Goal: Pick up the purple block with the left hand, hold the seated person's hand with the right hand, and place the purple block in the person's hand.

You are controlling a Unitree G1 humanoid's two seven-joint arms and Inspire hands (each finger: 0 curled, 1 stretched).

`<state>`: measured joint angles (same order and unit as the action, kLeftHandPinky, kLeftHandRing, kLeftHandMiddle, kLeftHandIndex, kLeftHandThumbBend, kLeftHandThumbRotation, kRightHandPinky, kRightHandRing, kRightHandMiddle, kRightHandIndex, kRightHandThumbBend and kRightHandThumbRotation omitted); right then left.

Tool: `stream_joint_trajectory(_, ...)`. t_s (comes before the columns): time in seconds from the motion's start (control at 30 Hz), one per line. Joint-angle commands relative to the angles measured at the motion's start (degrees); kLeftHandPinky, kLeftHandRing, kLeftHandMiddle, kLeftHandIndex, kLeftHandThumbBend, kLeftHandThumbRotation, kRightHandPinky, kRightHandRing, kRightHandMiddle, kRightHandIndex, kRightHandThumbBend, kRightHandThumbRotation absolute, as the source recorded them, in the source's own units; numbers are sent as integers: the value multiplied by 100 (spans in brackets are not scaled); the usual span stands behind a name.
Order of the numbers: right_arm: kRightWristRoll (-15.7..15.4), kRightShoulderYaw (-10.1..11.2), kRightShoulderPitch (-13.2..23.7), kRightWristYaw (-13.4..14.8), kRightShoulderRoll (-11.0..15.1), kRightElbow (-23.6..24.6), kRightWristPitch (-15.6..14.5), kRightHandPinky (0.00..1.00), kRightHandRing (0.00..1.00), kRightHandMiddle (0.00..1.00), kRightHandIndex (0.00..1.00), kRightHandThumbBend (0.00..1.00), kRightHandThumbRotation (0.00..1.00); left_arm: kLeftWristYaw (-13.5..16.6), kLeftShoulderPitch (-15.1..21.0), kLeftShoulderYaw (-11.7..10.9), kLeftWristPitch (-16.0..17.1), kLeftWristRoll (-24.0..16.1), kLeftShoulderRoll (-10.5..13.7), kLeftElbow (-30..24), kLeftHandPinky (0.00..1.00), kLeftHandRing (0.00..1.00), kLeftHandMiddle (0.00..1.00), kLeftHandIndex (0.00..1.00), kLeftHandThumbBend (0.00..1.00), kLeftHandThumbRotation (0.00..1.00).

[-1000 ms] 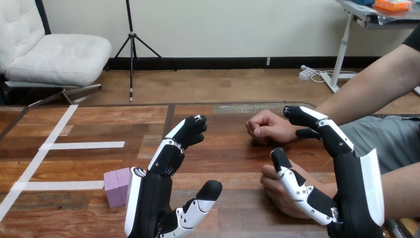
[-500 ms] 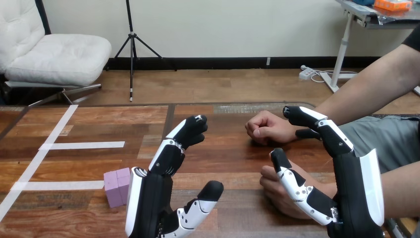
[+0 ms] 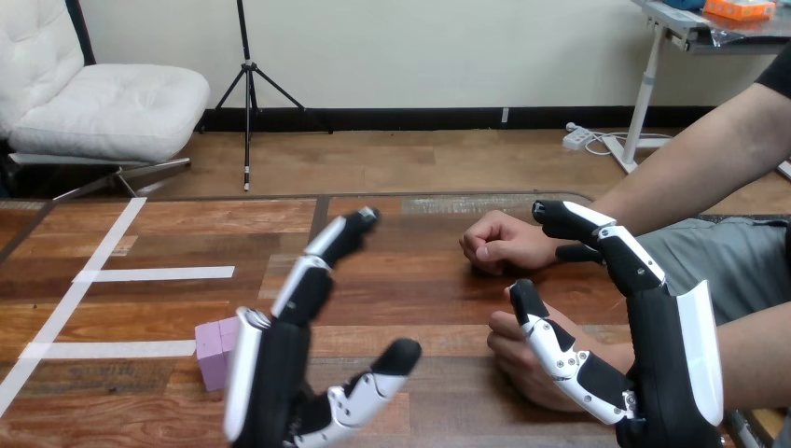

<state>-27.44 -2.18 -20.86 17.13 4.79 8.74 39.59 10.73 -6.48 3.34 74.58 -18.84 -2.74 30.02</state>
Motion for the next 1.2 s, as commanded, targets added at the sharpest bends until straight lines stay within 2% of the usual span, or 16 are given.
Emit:
stream_joint_trajectory(0.0,-14,21,186,-20,-5,263,-19,66,74,75,74,40,31,234,417,-548,-5,-379,-38,-544,85,88,88,86,69,55)
stream_joint_trajectory(0.2,-52,35,200,8,8,232,13,66,74,75,74,40,31,399,432,-979,-257,-936,231,-941,87,91,91,88,70,58)
stream_joint_trajectory(0.33,-69,45,205,23,9,217,23,66,74,75,74,40,31,619,359,-1337,-709,-1647,464,-1461,92,94,94,91,70,65)
stream_joint_trajectory(0.4,-68,46,203,17,10,220,16,66,74,75,74,40,31,708,349,-1411,-838,-1867,574,-1610,94,96,96,93,69,69)
stream_joint_trajectory(0.5,-49,44,212,18,14,194,38,66,73,75,74,40,31,894,329,-1553,-1106,-2276,770,-1876,95,97,97,94,68,74)
stream_joint_trajectory(0.63,-3,32,229,7,17,155,58,66,73,75,74,40,31,1391,308,-1722,-1619,-3110,1045,-2281,95,98,98,95,68,84)
stream_joint_trajectory(0.9,25,15,239,-16,31,113,65,66,74,75,74,40,31,1993,368,-1578,-2371,-3842,1639,-2487,95,98,98,96,67,97)
stream_joint_trajectory(1.17,18,4,234,-33,26,120,32,66,74,76,74,40,32,2100,448,-1346,-3031,-4104,2184,-2569,94,97,97,97,67,100)
